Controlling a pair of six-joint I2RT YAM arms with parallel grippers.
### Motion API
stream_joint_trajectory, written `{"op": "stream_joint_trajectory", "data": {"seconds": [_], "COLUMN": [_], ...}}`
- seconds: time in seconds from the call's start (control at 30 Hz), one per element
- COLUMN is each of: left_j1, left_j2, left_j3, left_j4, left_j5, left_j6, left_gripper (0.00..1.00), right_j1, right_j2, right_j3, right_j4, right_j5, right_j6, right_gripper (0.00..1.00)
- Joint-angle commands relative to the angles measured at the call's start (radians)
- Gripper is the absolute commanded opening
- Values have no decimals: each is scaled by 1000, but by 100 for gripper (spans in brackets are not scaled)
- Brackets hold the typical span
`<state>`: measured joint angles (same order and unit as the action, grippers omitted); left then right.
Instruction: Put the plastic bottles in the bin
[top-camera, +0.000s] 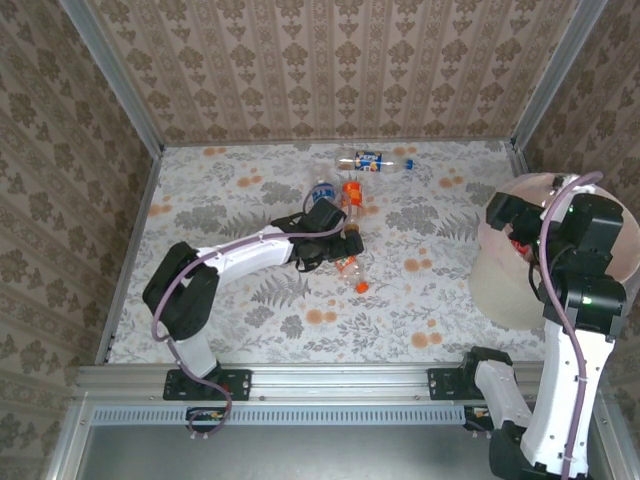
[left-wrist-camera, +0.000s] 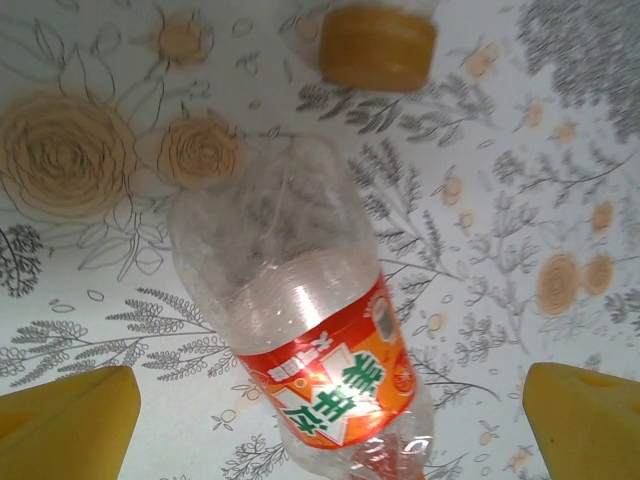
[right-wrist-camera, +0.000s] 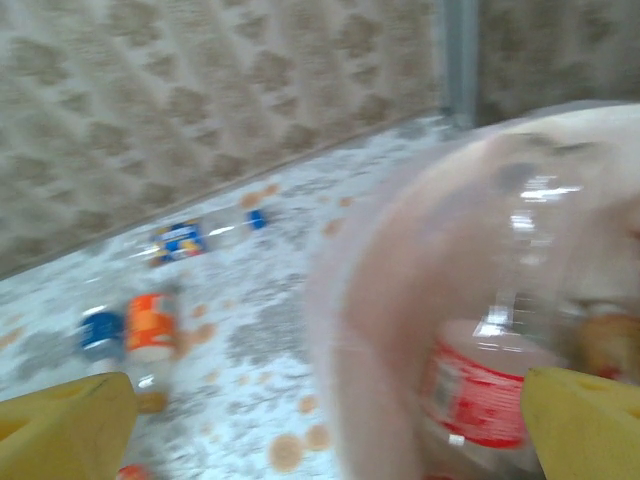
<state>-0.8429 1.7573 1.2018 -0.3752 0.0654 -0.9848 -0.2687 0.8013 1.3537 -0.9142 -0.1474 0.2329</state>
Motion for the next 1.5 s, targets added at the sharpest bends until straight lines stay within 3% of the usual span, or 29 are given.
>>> {"op": "stream_joint_trajectory", "data": {"seconds": [0.0,0.23,0.47,0.6,0.87,1.07,1.47], "left_j1": [-2,1,8,10,37,64,112], "left_j2": [27,93,159,192,200,154,35], "left_j3": [28,64,126,146,109,45,-78], "left_j4": [-34,-43,-60,-78,-7,143,423], "left_j5": [36,56,41,7,16,70,180], "left_j6": [-36,-67,-71,-70,-94,-84,-9], "left_gripper": [100,100,100,94,74,60,53], "right_j1": [67,254,430,490,538,559,566], "right_j2": [-25,-13,50,61,84,83,105], "right_j3": [-51,-214,-240,-262,-309,-354,-376], "right_j4": [140,408,394,407,437,495,572], "right_j5": [-245,-336,-198,-169,-149,-141,-145], "right_j6": [57,169,131,123,115,131,155], "right_gripper": [100,100,100,100,100,100,100]}}
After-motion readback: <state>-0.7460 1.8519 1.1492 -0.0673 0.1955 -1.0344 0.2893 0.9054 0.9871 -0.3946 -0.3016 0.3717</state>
